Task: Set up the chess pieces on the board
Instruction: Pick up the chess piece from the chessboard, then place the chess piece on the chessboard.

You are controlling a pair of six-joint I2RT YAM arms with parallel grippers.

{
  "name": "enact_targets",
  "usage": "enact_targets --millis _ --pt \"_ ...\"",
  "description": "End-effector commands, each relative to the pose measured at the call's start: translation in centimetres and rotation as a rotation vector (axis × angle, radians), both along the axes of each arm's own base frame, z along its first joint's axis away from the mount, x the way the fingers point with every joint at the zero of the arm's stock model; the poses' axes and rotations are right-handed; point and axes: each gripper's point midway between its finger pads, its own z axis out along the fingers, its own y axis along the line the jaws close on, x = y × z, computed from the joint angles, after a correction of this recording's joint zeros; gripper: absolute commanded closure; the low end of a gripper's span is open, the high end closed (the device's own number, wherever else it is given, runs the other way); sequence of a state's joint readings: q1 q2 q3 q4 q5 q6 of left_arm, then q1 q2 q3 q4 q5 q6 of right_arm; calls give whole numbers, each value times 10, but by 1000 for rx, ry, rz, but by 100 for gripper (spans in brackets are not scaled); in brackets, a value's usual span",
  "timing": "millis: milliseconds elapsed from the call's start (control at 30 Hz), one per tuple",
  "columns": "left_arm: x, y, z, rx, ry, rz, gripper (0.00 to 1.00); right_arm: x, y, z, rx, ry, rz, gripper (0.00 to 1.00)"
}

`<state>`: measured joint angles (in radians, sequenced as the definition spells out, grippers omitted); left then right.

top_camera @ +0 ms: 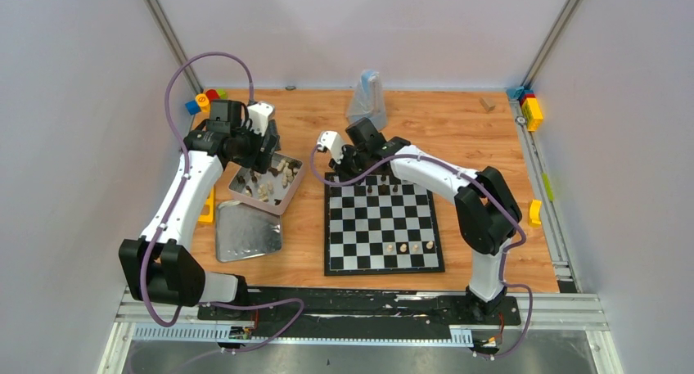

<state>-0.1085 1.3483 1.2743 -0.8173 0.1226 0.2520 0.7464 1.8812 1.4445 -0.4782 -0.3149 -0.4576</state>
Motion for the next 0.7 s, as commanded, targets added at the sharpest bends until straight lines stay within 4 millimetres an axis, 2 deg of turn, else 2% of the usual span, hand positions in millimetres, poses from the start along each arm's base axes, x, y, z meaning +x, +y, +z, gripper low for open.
enact_targets --millis 0,133,367,667 --pt "3 -1 16 -20 -65 -3 15 18 -7 -7 -20 26 -56 100" --pt "3 -3 15 -25 -62 -6 15 21 -9 -14 -23 48 -64 99" --pt "3 -3 14 -25 -55 -10 15 14 -8 -31 -35 102 -51 98" --pt "3 -3 11 -25 -51 -13 15 9 -10 -38 -42 127 -49 96"
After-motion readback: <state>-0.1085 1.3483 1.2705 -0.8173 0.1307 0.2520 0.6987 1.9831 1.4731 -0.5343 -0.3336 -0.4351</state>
